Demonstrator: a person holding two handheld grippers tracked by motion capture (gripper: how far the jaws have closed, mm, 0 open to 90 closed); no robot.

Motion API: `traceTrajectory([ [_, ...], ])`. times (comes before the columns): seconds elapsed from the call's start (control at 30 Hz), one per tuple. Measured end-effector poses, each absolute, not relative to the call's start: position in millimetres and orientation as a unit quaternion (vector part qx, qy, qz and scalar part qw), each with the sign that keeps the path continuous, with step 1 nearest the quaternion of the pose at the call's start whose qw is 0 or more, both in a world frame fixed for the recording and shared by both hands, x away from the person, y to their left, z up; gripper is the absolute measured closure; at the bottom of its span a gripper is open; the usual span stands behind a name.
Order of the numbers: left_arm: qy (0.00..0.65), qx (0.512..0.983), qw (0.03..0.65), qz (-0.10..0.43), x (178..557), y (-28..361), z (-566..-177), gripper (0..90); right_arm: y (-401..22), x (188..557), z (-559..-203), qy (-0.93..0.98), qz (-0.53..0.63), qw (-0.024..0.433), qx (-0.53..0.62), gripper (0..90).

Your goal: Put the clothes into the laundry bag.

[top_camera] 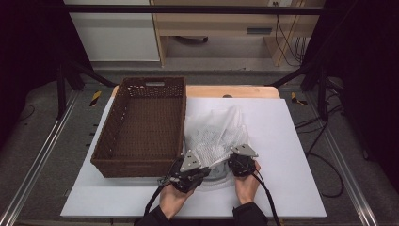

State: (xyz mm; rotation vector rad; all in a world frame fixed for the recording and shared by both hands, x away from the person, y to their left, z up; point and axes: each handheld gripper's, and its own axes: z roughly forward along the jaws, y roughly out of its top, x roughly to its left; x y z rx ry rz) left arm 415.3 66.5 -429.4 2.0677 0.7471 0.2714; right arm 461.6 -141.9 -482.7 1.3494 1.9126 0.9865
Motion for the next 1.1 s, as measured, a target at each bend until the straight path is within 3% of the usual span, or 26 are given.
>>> traceTrajectory([
  [0.03,0.304,0.834,0.447,0.107,416,67,-430,88.0,-146,456,-479,0.728,0.382,0.271,0.501,67.0],
  [0.07,0.305,0.834,0.447,0.106,417,67,-431,88.0,-146,456,-479,0.728,0.382,0.271,0.501,67.0],
  [0.17,0.31,0.831,0.45,0.108,419,67,-432,88.0,-154,444,-471,0.75,0.399,0.245,0.468,51.1],
  [0.33,0.313,0.827,0.453,0.113,420,69,-431,88.0,-158,424,-461,0.771,0.44,0.203,0.414,36.9],
  [0.43,0.314,0.825,0.456,0.114,421,70,-429,88.0,-148,420,-463,0.787,0.443,0.188,0.385,40.5],
  [0.47,0.314,0.824,0.458,0.113,421,70,-428,88.0,-143,421,-464,0.794,0.436,0.188,0.38,45.3],
  [0.57,0.312,0.822,0.463,0.11,420,70,-425,88.0,-128,431,-470,0.803,0.408,0.197,0.387,71.1],
  [0.63,0.309,0.821,0.468,0.108,418,70,-422,88.0,-121,442,-475,0.795,0.41,0.19,0.404,78.7],
  [0.7,0.306,0.82,0.471,0.108,416,70,-420,88.0,-116,451,-477,0.786,0.41,0.2,0.417,80.2],
  [0.83,0.298,0.824,0.469,0.109,412,68,-418,88.1,-111,465,-485,0.743,0.384,0.278,0.473,81.9],
  [0.97,0.3,0.827,0.463,0.107,414,68,-421,88.1,-116,470,-486,0.722,0.388,0.283,0.499,80.9],
  [1.03,0.302,0.828,0.459,0.108,415,68,-424,88.0,-118,465,-483,0.732,0.39,0.281,0.483,77.3],
  [1.1,0.305,0.828,0.458,0.109,417,68,-426,88.0,-121,459,-478,0.743,0.397,0.276,0.463,65.9],
])
